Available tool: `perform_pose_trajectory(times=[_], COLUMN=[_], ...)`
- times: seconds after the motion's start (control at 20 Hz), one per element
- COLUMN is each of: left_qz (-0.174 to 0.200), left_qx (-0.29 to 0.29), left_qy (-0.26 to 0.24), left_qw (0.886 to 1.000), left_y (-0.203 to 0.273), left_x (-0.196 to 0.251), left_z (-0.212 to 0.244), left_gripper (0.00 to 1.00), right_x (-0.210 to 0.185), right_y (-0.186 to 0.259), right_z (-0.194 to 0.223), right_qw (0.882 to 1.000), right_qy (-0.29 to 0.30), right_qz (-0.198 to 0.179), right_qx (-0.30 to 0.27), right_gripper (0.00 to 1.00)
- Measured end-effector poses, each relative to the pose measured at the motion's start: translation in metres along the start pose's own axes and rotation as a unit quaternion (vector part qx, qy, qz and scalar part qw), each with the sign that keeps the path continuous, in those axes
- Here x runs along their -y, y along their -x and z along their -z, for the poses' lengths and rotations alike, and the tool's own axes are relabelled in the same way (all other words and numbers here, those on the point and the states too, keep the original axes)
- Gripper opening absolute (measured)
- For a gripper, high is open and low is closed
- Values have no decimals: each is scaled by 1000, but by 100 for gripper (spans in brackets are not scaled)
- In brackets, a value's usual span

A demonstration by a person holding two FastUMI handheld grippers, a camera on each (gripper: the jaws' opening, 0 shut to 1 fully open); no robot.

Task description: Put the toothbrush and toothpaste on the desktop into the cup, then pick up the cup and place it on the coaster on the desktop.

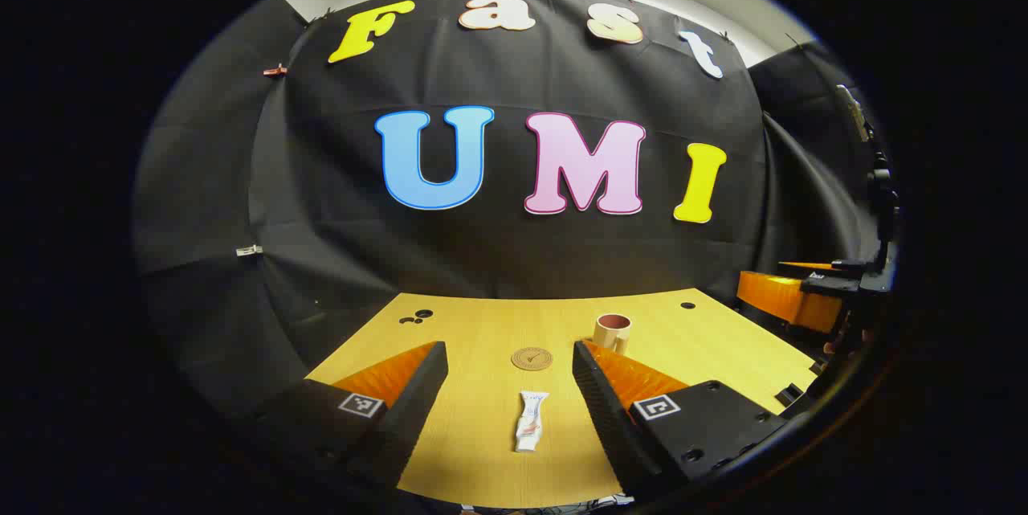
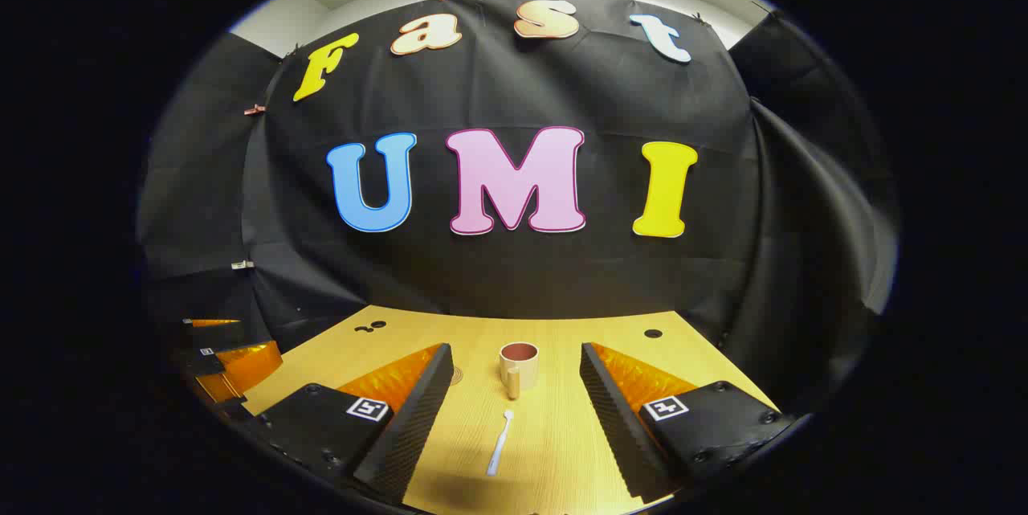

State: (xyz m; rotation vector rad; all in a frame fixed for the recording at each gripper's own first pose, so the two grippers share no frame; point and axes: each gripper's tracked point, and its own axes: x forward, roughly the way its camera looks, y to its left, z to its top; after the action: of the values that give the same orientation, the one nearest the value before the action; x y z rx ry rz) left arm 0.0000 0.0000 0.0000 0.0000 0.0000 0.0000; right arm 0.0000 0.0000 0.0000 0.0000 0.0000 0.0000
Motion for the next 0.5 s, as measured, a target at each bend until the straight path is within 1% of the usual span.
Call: perform_pose_trajectory(times=[0.05, 0.2, 0.5], left_qz=[3, 6, 12], left_qx=[0, -4, -19], left_qy=[0, -6, -1], left_qw=[1000, 1000, 1000], left_y=[-3, -12, -28], left_x=[3, 9, 15], left_z=[-2, 0, 6], left_gripper=[98, 97, 98], right_x=[0, 3, 9], right_y=[-6, -18, -36], right_z=[2, 1, 9], right_qw=[1000, 1000, 1000], right_qy=[-1, -9, -15], right_qz=[-3, -10, -18], right_qx=[-5, 3, -13], right_gripper=[98, 98, 98])
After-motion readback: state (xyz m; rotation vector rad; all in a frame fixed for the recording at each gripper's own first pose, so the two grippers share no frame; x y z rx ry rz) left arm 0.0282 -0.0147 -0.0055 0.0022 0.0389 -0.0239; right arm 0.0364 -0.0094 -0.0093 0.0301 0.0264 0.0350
